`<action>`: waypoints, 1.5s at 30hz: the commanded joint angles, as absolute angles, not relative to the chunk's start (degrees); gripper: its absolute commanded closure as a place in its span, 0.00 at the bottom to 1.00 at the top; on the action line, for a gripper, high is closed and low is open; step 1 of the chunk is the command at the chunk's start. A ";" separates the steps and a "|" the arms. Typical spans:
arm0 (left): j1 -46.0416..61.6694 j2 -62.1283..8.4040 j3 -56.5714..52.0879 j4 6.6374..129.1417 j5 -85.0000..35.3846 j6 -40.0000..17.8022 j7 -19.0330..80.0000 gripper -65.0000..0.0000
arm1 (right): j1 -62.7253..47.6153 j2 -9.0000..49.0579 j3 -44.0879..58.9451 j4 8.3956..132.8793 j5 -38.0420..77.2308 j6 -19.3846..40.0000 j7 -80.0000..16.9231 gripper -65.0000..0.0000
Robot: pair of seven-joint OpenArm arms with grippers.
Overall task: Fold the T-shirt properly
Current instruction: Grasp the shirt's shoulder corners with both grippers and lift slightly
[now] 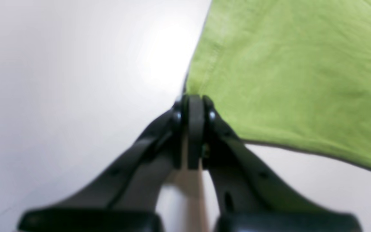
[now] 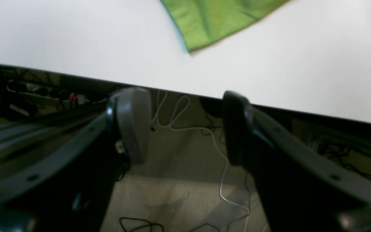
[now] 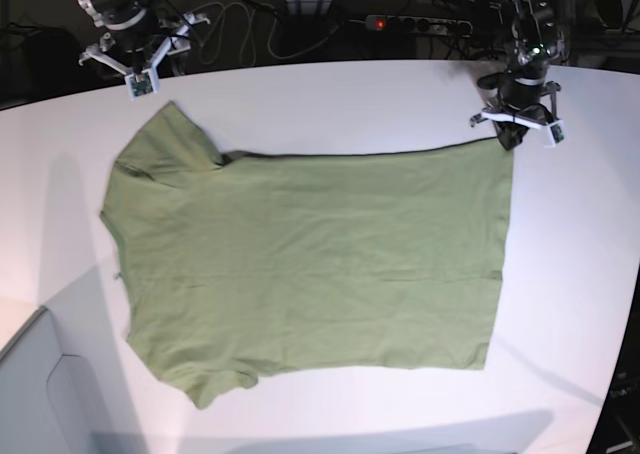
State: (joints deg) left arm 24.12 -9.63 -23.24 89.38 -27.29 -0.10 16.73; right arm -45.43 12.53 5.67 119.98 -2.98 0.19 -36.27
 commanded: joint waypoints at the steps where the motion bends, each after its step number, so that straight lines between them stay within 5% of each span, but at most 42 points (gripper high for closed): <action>1: 24.13 -10.15 -23.34 89.45 -27.65 -0.13 16.04 1.00 | -45.85 12.97 5.93 120.84 -3.03 0.57 -35.38 0.48; 15: 25.54 -10.07 -23.43 89.19 -27.74 -0.13 15.96 1.00 | -38.29 11.74 5.93 120.84 -3.03 0.57 -35.56 0.47; 24: 26.07 -10.07 -23.43 89.19 -27.74 -0.13 16.04 1.00 | -33.98 9.45 5.85 117.41 -3.03 0.57 -35.47 0.38; 42: 26.33 -9.98 -23.43 89.10 -27.74 -0.13 16.04 1.00 | -32.04 9.63 5.93 103.87 -3.03 0.57 -30.73 0.39; 45: 26.33 -9.98 -23.43 89.10 -27.74 -0.13 16.04 1.00 | -32.04 9.71 5.93 103.52 -3.03 0.57 -30.73 0.46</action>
State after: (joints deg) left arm 25.74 -9.65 -23.27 88.64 -28.10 -0.49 14.96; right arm -31.64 9.30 5.72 103.20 -2.52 0.14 -29.74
